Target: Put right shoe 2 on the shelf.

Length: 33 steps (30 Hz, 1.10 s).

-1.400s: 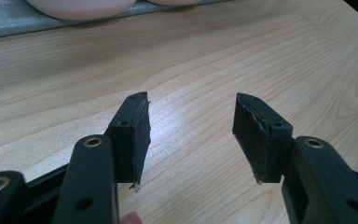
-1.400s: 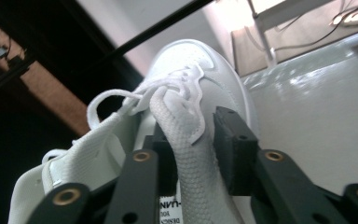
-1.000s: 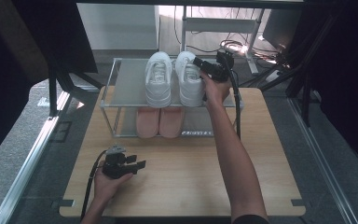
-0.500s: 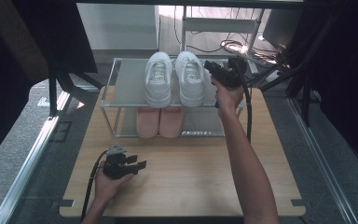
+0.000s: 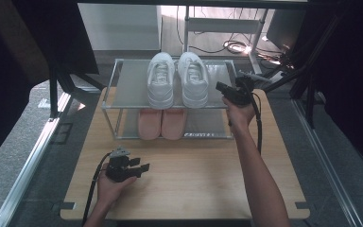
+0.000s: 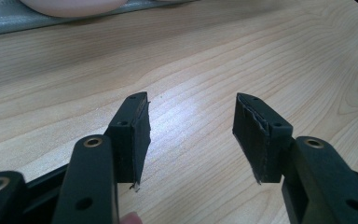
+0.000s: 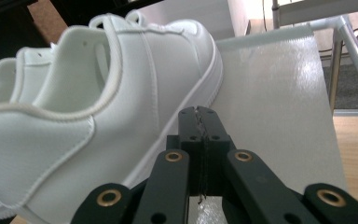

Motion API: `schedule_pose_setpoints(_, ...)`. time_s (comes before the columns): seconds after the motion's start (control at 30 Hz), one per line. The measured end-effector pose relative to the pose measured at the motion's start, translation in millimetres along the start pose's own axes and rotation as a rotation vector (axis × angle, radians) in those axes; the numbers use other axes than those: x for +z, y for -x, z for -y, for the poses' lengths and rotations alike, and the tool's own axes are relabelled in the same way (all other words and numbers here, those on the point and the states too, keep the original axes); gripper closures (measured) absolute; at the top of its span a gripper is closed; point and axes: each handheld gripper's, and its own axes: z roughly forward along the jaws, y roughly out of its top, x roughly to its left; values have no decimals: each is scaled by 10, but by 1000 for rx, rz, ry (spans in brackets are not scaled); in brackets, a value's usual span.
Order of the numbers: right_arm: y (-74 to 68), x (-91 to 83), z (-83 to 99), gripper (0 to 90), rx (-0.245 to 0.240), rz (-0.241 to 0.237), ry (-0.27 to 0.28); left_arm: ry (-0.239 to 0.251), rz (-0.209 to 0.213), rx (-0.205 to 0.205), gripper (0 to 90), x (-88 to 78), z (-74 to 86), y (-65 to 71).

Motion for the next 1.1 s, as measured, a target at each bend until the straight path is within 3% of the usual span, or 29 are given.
schedule_pose_setpoints(0.17, 10, 42, 77, 893, 9, -7, -18, -4, 0, 1, 467, 9, 4, -1)
schedule_pose_setpoints(0.47, -105, 130, 159, 895, 14, -62, -47, -9, -1, 4, 467, 25, 9, 2)
schedule_pose_setpoints(0.53, -142, 131, 165, 896, -3, -41, -38, -7, 0, 4, 468, 24, 8, 2)
schedule_pose_setpoints(0.63, -157, 135, 172, 897, 19, -59, -42, -8, -2, 4, 468, 28, 7, 1)
schedule_pose_setpoints(1.0, -322, 196, 213, 897, 7, -109, -54, 1, 3, -7, 468, 7, -4, -21)
schedule_pose_setpoints(1.1, -364, 204, 220, 897, -12, -99, -52, 6, 9, -9, 468, -1, -7, -25)
